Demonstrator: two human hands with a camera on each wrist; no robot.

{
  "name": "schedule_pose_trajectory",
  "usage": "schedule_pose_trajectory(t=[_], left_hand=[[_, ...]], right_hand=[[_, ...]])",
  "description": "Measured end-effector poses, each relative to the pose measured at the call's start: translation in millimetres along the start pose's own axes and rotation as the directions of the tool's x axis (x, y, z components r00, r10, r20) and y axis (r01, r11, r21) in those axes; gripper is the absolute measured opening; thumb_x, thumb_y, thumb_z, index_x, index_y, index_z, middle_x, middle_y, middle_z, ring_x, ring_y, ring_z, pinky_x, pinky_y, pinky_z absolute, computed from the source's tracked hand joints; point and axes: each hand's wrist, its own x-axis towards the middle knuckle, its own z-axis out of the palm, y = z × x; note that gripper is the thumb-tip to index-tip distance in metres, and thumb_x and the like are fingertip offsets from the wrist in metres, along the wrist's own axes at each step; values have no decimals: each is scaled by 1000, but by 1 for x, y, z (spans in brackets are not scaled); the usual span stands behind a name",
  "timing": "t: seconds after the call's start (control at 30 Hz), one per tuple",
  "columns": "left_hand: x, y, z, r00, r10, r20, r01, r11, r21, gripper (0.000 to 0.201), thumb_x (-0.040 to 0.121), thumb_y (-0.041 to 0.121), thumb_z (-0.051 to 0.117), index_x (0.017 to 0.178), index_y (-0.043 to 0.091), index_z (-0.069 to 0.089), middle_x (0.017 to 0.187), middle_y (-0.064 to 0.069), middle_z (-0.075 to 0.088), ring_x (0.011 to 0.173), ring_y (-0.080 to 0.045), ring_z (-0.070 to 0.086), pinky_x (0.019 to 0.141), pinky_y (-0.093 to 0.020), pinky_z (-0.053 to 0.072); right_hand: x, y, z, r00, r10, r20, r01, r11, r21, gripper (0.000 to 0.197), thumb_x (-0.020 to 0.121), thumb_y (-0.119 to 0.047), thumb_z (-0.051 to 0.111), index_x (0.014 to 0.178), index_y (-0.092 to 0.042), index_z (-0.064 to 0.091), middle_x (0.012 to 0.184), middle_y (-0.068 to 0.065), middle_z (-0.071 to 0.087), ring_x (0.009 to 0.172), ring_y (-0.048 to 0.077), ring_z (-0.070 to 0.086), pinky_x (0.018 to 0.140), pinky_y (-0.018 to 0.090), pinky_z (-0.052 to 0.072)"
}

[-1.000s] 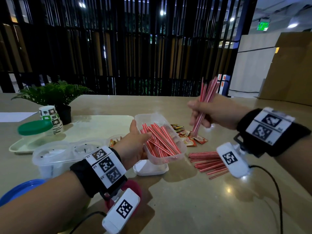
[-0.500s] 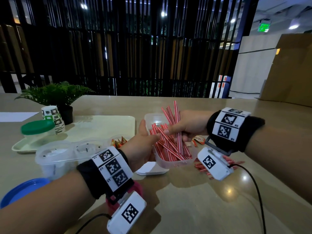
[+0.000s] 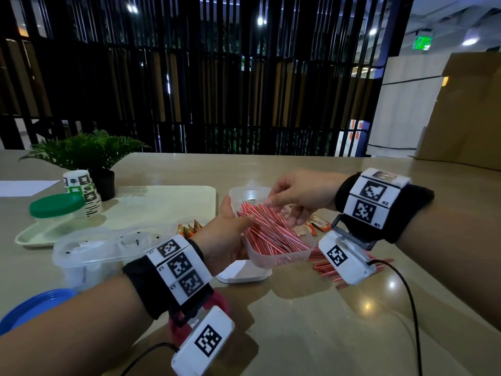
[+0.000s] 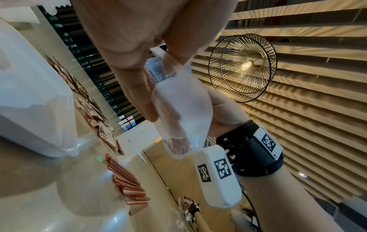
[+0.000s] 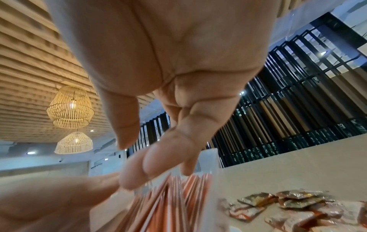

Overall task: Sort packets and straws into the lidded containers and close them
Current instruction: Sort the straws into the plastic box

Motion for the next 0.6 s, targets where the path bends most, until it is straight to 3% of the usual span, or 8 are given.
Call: schedule_pose_trajectory(t=[0.1,0.2,0.3,0.37,0.43,0.5,0.6], left_hand=[[4,0,-7,1000,-6,-6,6,1000,-12,46,103,9,40,140,35,32,123,-14,61,96,-35,70,59,-42,58],[6,1,-16,999,-15,-34,15,1000,-22,45,103,10,40,139,36,32,124,-15,60,97,-36,69,63,-45,59],[8,3,-22,996,-36,-80,33,999,-32,39,104,13,41,135,34,34,125,-15,59,100,-37,68,66,-46,58],[9,4,-24,994,-43,-101,39,998,-40,36,104,13,40,134,33,35,122,-17,61,96,-37,69,63,-43,58],[11,4,-23,994,-44,-102,40,998,-43,37,104,13,40,135,33,34,122,-18,61,97,-38,69,64,-45,58],[13,3,-22,994,-41,-101,37,998,-42,38,104,12,40,137,31,33,123,-17,60,100,-38,68,64,-45,59],[15,0,-21,996,-34,-86,31,999,-36,40,104,10,39,138,30,33,125,-18,58,102,-38,66,62,-43,58]], right_hand=[[-4,5,-20,996,-16,-91,17,1000,12,26,93,-27,58,112,-10,54,103,10,66,56,15,61,52,25,52],[-8,24,-40,981,11,-194,-15,1000,-21,12,96,-21,54,104,-12,53,96,9,67,57,15,58,50,22,47],[-8,57,-42,976,72,-207,-116,971,-211,6,95,-14,54,100,-16,53,91,4,66,61,13,57,51,20,45],[-5,81,-34,983,113,-148,-170,869,-465,10,93,-13,55,101,-19,53,93,-2,62,70,9,57,57,17,45],[-2,102,-20,982,179,-67,-175,699,-694,22,92,-14,55,113,-22,54,106,-5,59,88,9,56,76,18,47],[2,119,-10,967,253,-19,-168,583,-795,40,92,-15,55,131,-24,48,128,-4,54,111,14,53,93,24,43],[10,137,-4,958,286,-21,-177,534,-827,52,92,-15,52,141,-26,39,141,-2,47,124,18,49,100,28,39]])
